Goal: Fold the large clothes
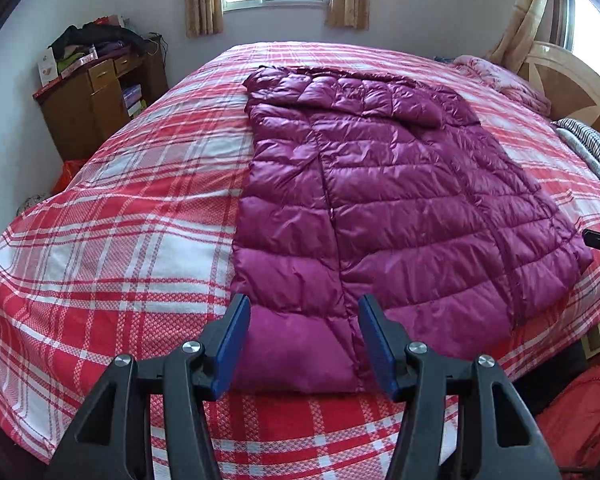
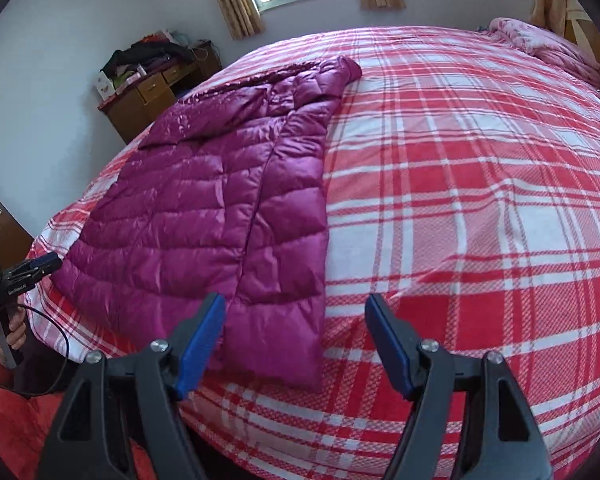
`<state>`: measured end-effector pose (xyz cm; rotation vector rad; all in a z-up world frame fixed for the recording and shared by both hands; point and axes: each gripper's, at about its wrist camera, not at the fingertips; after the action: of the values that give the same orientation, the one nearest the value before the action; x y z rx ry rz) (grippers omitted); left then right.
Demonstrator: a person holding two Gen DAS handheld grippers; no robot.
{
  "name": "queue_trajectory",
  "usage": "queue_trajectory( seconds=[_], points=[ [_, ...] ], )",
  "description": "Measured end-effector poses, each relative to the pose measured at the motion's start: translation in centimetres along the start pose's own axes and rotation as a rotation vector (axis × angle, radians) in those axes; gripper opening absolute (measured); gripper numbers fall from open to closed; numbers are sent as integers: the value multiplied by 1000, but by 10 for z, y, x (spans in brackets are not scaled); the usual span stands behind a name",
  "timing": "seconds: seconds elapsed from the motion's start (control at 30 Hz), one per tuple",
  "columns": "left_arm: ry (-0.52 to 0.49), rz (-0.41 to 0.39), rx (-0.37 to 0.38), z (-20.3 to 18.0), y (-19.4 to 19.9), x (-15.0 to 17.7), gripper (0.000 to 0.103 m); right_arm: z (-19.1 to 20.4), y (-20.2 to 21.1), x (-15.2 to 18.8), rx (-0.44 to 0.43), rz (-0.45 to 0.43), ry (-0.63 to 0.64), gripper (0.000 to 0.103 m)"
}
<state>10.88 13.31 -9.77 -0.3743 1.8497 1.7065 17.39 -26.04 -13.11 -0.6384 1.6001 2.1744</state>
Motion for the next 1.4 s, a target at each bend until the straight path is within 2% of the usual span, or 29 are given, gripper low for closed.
queue_trajectory(
  seconds=[0.07,0.17,0.3,0.4,0.53,0.6,0.7,0.83,0.87,0.97,1.07,1.13,1.2,1.23,1.3,1.4],
  points=[
    [27,9,10,7,-5,4,57,2,-7,1,23,16,4,75],
    [76,-22,53,15,-2,9,57,3,-12,3,35,18,-5,75],
    [16,-7,9,11,5,8,57,13,-12,7,64,22,35,77],
    [8,-37,-19,19,18,11,57,16,-11,11,43,30,41,77],
    [78,14,23,31,8,15,57,15,-11,12,80,10,38,76],
    [66,1,9,26,7,16,57,11,-9,12,94,-7,14,76],
    [39,14,25,18,7,15,57,7,-8,13,72,-7,-2,76],
    [40,20,54,17,8,15,57,14,-9,12,49,21,40,44],
    [37,23,60,16,8,15,57,14,-10,12,34,28,38,41],
    [46,26,92,15,8,14,55,15,-12,13,28,28,37,41],
    [70,33,87,17,5,12,42,15,-13,13,26,25,37,41],
    [102,39,105,22,5,12,39,15,-13,13,18,29,36,42],
    [141,52,147,27,2,11,25,15,-13,13,19,34,43,35],
    [162,60,162,29,0,12,23,15,-13,13,12,41,47,21],
    [186,73,165,31,-3,13,18,16,-11,12,1,41,43,18],
    [198,73,169,34,-3,14,18,15,-10,12,-3,39,34,17]
  ],
)
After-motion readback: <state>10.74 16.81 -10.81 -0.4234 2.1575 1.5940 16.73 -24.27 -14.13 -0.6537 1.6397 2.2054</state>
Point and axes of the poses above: each gripper's, at about its wrist camera, not at the fingertips, and y roughly against the way its jaws point, z to its left, x to its underside, and after that the axes turned 3 degrees about z, right-handed
